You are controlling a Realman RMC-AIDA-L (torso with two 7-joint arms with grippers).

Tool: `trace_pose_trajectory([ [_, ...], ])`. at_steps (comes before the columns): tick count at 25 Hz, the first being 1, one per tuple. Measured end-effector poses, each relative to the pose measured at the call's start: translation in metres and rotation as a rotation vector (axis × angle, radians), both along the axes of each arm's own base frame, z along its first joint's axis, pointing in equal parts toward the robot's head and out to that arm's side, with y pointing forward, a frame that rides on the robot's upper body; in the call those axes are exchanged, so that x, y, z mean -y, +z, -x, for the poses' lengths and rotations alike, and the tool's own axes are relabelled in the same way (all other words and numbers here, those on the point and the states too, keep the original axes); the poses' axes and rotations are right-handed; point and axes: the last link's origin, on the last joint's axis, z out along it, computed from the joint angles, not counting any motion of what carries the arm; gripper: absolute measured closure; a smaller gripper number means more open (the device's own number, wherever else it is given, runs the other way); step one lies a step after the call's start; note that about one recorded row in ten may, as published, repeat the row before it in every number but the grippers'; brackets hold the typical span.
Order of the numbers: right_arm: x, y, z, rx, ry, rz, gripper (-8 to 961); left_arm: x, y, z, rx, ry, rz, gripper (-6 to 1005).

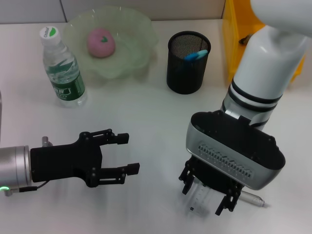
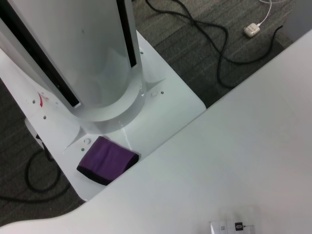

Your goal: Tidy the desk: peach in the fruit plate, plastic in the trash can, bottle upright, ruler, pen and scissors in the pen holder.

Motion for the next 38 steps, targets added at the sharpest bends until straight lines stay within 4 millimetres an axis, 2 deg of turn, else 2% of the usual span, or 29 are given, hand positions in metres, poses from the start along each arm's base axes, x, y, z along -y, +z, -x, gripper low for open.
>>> trace_pose_trajectory([
  [6, 0.002, -0.007, 0.0, 0.001, 0.033, -0.001, 212, 0.0, 0.001, 0.001, 0.004, 0.006, -0.004, 203],
  [9, 0.002, -0.009, 0.001, -0.001, 0.042, 0.0, 317, 0.0, 0.002, 0.001, 0.004, 0.006, -0.004, 203],
  [20, 0.005, -0.011, 0.0, -0.005, 0.051, 0.016, 358, 0.0, 0.003, 0.002, 0.004, 0.008, -0.004, 203],
  [26, 0.006, -0.012, 0.0, -0.003, 0.055, 0.019, 469, 0.003, 0.004, 0.003, 0.007, 0.009, -0.004, 203],
  [31, 0.006, -0.013, -0.001, 0.001, 0.059, 0.019, 468, 0.003, 0.004, 0.003, 0.01, 0.012, -0.002, 203],
  [38, 0.007, -0.014, -0.001, -0.007, 0.053, 0.02, 536, 0.004, 0.004, 0.004, 0.011, 0.015, -0.003, 203],
])
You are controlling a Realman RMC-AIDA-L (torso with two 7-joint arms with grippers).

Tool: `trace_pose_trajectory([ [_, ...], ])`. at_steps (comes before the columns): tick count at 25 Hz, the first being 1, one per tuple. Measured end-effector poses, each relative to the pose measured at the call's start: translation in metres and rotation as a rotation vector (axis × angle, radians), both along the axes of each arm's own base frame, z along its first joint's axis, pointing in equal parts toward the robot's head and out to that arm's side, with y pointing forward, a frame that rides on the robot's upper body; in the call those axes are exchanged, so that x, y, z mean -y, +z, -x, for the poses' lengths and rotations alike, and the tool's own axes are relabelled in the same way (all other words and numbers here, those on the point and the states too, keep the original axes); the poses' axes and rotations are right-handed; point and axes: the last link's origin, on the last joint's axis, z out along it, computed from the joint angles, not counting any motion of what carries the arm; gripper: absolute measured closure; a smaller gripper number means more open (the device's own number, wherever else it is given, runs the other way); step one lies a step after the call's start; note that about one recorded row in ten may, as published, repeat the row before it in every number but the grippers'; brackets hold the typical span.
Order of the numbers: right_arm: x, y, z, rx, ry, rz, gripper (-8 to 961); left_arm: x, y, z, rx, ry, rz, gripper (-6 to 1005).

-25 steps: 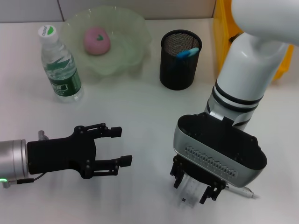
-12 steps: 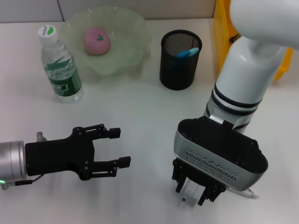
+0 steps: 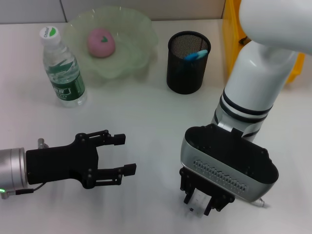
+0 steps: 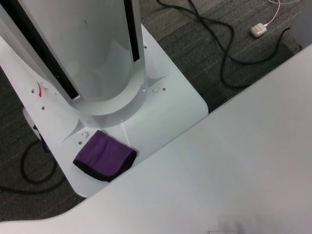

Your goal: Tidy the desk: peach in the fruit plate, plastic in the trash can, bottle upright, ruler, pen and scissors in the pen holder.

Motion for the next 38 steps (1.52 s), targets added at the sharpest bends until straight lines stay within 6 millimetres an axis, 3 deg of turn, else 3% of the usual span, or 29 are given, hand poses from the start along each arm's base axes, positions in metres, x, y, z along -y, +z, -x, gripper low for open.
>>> trace_pose_trajectory([
  [4, 0.0, 0.0, 0.0, 0.001, 0.0, 0.001, 575, 0.0, 0.0, 0.0, 0.001, 0.0, 0.0, 203],
  [17, -0.005, 0.006, 0.008, -0.031, -0.024, -0.024, 575, 0.001, 0.001, 0.0, 0.005, -0.003, 0.0, 203],
  [33, -0.032, 0.054, 0.023, -0.179, -0.211, -0.109, 575, 0.0, 0.006, -0.002, 0.024, -0.01, -0.007, 203],
  [38, -0.044, 0.069, 0.019, -0.252, -0.288, -0.178, 575, -0.001, 0.005, -0.003, 0.026, -0.016, -0.011, 203],
])
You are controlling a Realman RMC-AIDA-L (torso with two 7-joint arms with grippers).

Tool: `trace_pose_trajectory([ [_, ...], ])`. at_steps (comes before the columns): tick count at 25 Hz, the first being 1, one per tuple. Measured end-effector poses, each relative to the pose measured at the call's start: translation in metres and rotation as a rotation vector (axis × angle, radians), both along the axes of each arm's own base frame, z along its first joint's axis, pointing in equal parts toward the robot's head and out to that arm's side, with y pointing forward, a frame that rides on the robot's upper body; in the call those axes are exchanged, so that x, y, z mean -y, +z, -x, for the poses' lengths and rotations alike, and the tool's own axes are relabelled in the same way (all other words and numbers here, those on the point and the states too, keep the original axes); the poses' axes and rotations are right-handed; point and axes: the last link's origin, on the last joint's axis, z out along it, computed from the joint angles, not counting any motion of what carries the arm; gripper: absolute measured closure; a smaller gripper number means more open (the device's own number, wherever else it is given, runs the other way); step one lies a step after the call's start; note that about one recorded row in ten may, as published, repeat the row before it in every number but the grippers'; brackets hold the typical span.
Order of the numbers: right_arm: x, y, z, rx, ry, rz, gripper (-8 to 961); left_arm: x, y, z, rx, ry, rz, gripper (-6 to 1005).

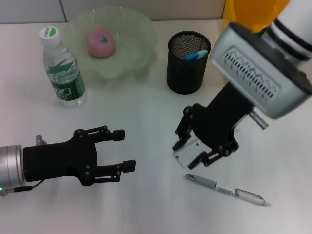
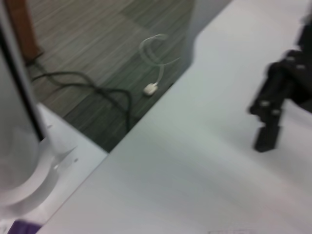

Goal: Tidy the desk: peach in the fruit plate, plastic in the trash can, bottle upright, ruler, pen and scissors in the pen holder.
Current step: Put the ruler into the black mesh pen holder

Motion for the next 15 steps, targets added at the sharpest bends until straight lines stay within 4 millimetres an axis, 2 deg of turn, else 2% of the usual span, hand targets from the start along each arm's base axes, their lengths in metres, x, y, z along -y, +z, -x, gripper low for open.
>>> trace_pose_trajectory([
  [9, -0.006, 0.018, -0.018, -0.149, -0.161, -0.077, 575, 0.001, -0.005, -0.006, 0.015, -0.04, -0.015, 203],
  [15, -0.003, 0.035, -0.028, -0.376, -0.287, -0.103, 576, 0.002, -0.008, -0.01, 0.031, -0.056, -0.022, 203],
])
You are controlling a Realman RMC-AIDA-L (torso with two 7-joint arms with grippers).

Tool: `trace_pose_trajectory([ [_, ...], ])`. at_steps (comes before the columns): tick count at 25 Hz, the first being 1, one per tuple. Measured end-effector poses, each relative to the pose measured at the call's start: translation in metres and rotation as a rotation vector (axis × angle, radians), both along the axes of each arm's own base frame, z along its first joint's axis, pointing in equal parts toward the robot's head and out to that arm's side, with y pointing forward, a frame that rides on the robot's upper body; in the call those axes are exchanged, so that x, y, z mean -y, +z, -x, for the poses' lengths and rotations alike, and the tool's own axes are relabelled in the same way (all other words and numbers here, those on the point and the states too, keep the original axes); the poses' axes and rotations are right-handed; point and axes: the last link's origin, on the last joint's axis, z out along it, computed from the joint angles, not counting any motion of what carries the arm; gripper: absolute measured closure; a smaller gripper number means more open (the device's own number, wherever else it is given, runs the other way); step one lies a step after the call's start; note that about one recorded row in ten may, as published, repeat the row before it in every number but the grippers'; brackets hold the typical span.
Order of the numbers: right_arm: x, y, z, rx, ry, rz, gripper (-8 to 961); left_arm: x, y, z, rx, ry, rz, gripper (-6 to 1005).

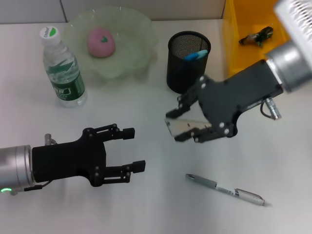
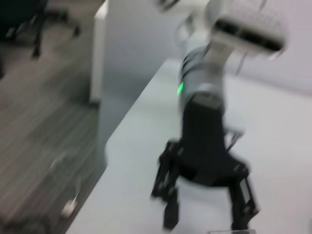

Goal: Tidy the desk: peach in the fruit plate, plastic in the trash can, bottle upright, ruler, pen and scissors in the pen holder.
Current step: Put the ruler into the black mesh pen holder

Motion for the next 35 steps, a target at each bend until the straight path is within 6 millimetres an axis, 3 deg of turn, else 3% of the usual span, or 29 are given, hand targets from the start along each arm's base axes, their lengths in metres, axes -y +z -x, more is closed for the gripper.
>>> trace_pose_trajectory([
  [6, 0.003, 0.014, -0.015, -0.201, -0.123, -0.028, 576, -0.003, 0.002, -0.003, 0.024, -0.009, -0.044, 203],
  [14, 0.012, 0.008, -0.046, -0.495, -0.306, -0.076, 576, -0.004, 0.005, -0.005, 0.087, -0.031, -0.152, 203],
  [25, 0.019, -0.017, -0.066, -0.627, -0.437, -0.161, 576, -0.003, 0.005, -0.003, 0.151, -0.007, -0.289, 204],
  [35, 0.022, -0.03, -0.074, -0.69, -0.478, -0.234, 576, -0.007, 0.002, 0.001, 0.13, 0.023, -0.301, 204],
])
